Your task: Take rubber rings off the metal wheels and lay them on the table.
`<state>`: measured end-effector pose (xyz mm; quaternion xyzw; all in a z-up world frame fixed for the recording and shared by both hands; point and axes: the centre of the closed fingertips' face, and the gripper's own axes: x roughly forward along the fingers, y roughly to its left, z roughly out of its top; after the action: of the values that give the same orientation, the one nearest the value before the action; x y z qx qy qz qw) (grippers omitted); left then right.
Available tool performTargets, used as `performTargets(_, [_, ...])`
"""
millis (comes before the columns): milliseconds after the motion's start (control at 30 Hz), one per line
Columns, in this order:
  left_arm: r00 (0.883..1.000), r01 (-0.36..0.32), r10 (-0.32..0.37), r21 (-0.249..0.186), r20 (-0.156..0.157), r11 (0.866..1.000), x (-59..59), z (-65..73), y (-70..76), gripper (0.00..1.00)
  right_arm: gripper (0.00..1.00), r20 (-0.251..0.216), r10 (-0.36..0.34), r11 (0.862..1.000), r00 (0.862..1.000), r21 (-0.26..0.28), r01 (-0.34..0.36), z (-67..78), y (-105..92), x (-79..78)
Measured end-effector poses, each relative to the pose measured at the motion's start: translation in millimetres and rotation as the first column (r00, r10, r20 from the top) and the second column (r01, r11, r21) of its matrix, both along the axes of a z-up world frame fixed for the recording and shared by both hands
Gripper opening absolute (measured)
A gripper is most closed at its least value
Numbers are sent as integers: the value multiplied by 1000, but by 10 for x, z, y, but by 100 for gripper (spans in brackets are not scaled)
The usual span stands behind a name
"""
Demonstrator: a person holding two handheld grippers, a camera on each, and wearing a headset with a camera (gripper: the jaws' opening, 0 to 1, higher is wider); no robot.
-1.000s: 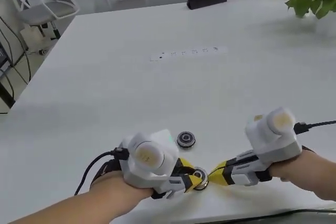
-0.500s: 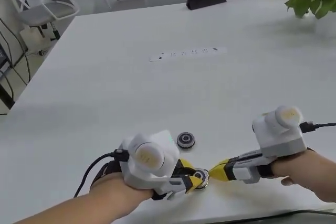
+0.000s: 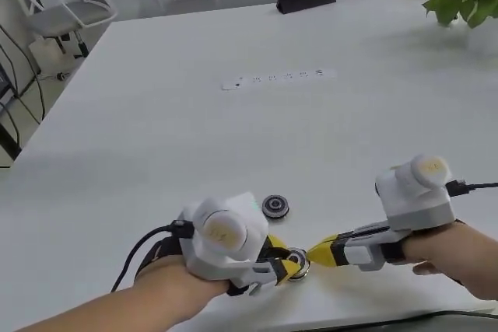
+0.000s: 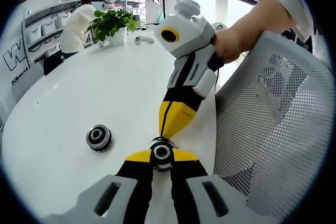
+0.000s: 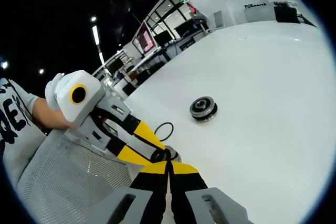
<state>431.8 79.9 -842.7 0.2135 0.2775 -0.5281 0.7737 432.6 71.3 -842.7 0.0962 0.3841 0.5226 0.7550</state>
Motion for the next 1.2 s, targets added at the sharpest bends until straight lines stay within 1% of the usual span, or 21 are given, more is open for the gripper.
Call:
performTargets(300, [1000,-3,3,2,-2,1000,-5,-3,0,7,0,19,25,1000,1000,-6,-25,20,46,-41])
performTargets(367, [1000,-1,1,2,-4,1000,-7,-4,-2,7,0,48,53,998,997,-20,-52,26,69,-61])
performTargets(500, [1000,2,-2,3,-6,1000,-5,-5,-6,7,0,60,92,996,994,-20,-91,41,129,-107])
performTargets(533, [1000,4,-4,1,-8,1000,-10,-4,-12,7,0,63,105,994,993,22,-106,99,184,-127])
performTargets(567, [1000,8,-8,2,-5,1000,-15,-4,-15,7,0,72,91,995,993,30,-93,129,196,-95])
performTargets(600, [1000,8,-8,4,-2,1000,-18,-3,-12,7,0,68,111,994,992,20,-112,131,196,-127])
performTargets(633, [1000,6,-6,2,-4,1000,-18,-3,-9,7,0,94,123,992,988,-3,-123,111,180,-113])
performTargets(700, [1000,6,-6,0,-4,1000,-16,-3,-10,7,0,90,117,993,989,7,-118,105,178,-114])
performTargets(800, [1000,4,-4,-1,-5,1000,-14,-2,-12,7,0,98,119,993,988,-5,-119,63,142,-99])
performTargets(967, [1000,4,-4,-7,-7,1000,-18,0,-15,7,0,90,102,995,991,-9,-102,27,94,-72])
performTargets(1100, [1000,4,-4,-20,-16,1000,-19,0,-17,7,0,91,103,995,991,-10,-102,23,84,-77])
performTargets(1167, [1000,19,-19,-31,-7,999,-22,1,-21,8,0,97,105,994,990,-14,-105,18,81,-75])
performTargets(1200, [1000,17,-17,-38,-11,999,-21,0,-17,8,0,99,107,994,989,-18,-106,13,77,-75])
